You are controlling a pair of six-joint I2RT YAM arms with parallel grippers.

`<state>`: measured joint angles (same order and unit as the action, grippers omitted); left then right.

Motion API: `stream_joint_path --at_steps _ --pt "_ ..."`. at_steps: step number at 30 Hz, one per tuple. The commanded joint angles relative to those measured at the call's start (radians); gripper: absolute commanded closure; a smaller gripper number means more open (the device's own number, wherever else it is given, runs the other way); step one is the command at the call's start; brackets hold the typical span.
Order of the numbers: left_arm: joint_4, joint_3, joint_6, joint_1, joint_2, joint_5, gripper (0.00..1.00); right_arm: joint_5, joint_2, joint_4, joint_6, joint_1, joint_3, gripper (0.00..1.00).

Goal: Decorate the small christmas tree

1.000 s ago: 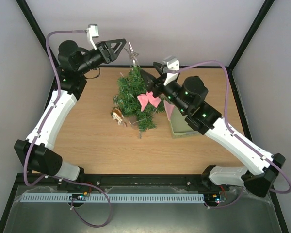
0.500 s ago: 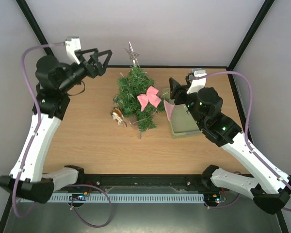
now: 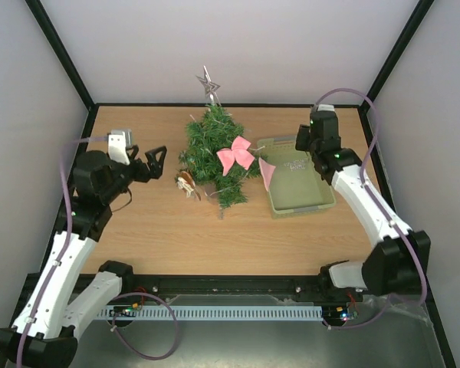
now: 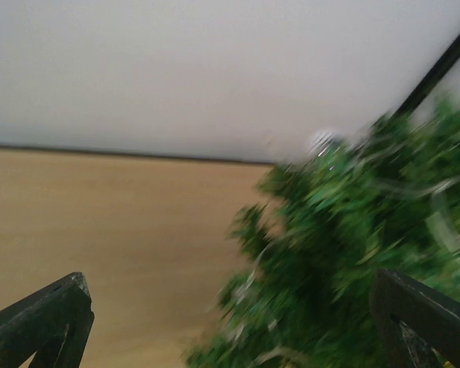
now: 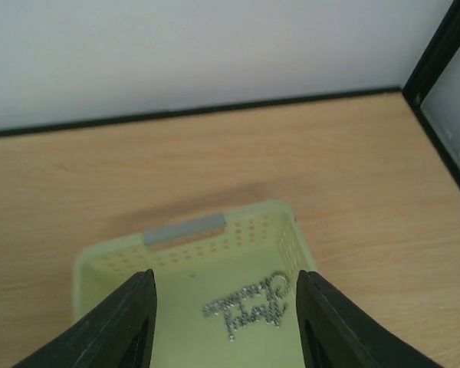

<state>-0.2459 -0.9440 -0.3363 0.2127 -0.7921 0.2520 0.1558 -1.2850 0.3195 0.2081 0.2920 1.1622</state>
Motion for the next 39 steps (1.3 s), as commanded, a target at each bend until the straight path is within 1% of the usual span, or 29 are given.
stream_joint_path --at_steps 1,3,6,11,13,20,29,34,39 --pt "-0.068 0.104 0.075 -0.005 0.051 -0.107 0.0 -0.13 -0.117 0.006 0.005 -0.075 -0.015 0.52" --pt "-0.069 0.135 0.098 -0.003 0.066 -0.135 0.0 -0.156 -0.183 0.011 0.0 -0.098 -0.01 0.54" --pt "-0.061 0.174 0.124 0.013 0.083 -0.18 0.0 -0.161 -0.274 -0.01 0.033 -0.111 -0.019 0.6" --pt "-0.02 0.245 0.133 0.035 0.124 -0.238 0.0 -0.087 -0.411 -0.04 0.156 -0.113 0.009 0.61" --pt "-0.004 0.275 0.134 0.042 0.141 -0.264 0.0 -0.094 -0.456 -0.049 0.191 -0.113 0.028 0.63" --pt "-0.006 0.272 0.157 0.062 0.163 -0.348 0.0 -0.141 -0.576 -0.086 0.249 -0.113 0.048 0.71" --pt "0.0 0.282 0.172 0.086 0.189 -0.398 0.0 -0.172 -0.662 -0.083 0.198 -0.113 0.091 0.8" --pt "0.003 0.284 0.172 0.086 0.19 -0.403 0.0 -0.226 -0.665 -0.043 0.125 -0.113 0.073 0.81" --pt "0.003 0.284 0.174 0.088 0.189 -0.404 0.0 -0.247 -0.66 0.011 0.052 -0.113 0.064 0.81"
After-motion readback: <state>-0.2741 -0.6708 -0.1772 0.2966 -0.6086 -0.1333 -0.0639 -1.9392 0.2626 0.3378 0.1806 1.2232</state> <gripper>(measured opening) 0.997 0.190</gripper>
